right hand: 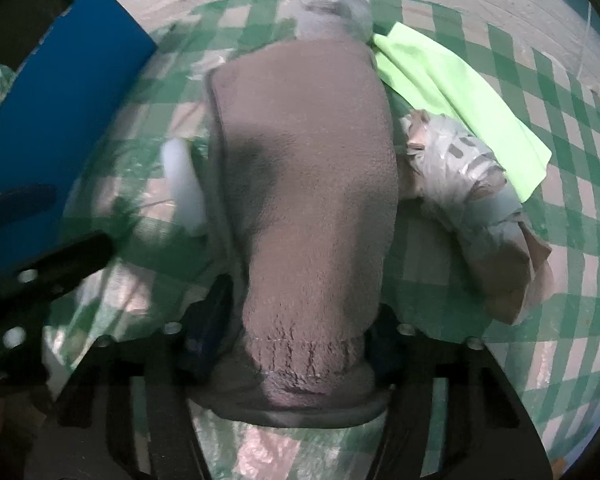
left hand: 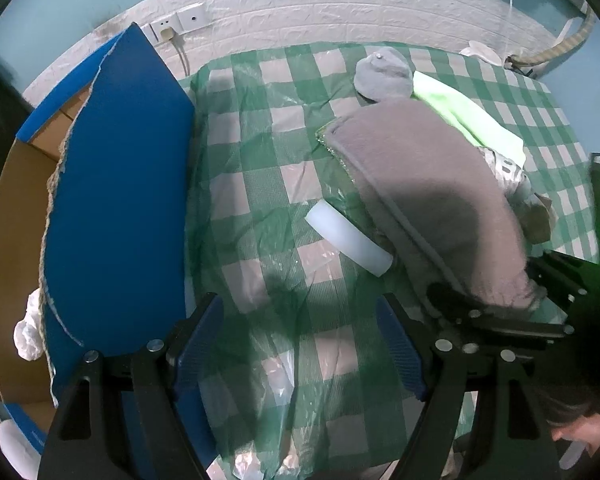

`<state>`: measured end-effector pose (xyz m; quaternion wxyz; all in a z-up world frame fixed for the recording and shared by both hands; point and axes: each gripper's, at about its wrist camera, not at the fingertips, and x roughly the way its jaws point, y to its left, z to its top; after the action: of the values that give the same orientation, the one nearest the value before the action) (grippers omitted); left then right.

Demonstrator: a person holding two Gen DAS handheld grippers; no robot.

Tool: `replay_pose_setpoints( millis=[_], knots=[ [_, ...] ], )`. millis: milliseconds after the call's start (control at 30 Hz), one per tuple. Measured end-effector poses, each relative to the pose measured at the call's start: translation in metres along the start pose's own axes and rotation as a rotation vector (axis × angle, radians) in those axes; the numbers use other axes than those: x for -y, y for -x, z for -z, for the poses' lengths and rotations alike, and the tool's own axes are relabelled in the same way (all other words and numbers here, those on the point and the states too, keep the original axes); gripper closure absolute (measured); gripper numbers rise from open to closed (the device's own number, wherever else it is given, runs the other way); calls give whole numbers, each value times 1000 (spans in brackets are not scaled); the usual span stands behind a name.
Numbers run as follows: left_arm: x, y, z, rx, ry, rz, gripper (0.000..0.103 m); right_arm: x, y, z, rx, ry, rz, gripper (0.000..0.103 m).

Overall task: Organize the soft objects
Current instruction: 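Grasp the grey fleece cuff with the right tool while the left tool grasps the foam roller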

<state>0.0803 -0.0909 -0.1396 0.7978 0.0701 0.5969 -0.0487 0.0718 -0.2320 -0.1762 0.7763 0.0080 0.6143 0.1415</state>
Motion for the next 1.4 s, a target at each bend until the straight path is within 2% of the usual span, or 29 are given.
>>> replay_pose_setpoints(
  millis=[67, 133, 267, 667, 967, 1100, 1167, 1233, 1300, 1333, 1400],
  knots=[
    [0, -3, -1, -5, 10, 3, 23, 0, 8, -2, 11, 4, -8, 64],
    [-1, -6, -2, -9, 21, 11, 23, 1, 15, -3, 24, 0, -15, 70],
    [-1, -10, -7, -14, 48, 24, 23, 1, 28, -7, 52, -7, -15, 75],
    [-10, -35, -22, -65, 197, 97, 23, 13, 67, -9, 131, -48, -34, 76],
    [2, -45, -31, -83, 206, 82, 23, 21, 69, -6, 138, -68, -51, 76],
    [9, -49, -32, -90, 200, 68, 23, 30, 70, -4, 142, -123, -120, 76],
    [13, -49, -32, -77, 184, 54, 23, 33, 77, -2, 158, -125, -114, 76],
    [17, -49, -32, -71, 168, 39, 26, 33, 82, -1, 172, -116, -104, 76],
    [19, -48, -32, -61, 153, 26, 40, 34, 86, 0, 181, -124, -108, 76],
    [21, -48, -31, -57, 143, 16, 43, 35, 87, 0, 182, -125, -111, 76],
    [26, -48, -34, -56, 128, 12, 59, 34, 91, 1, 185, -123, -111, 76]
  ],
)
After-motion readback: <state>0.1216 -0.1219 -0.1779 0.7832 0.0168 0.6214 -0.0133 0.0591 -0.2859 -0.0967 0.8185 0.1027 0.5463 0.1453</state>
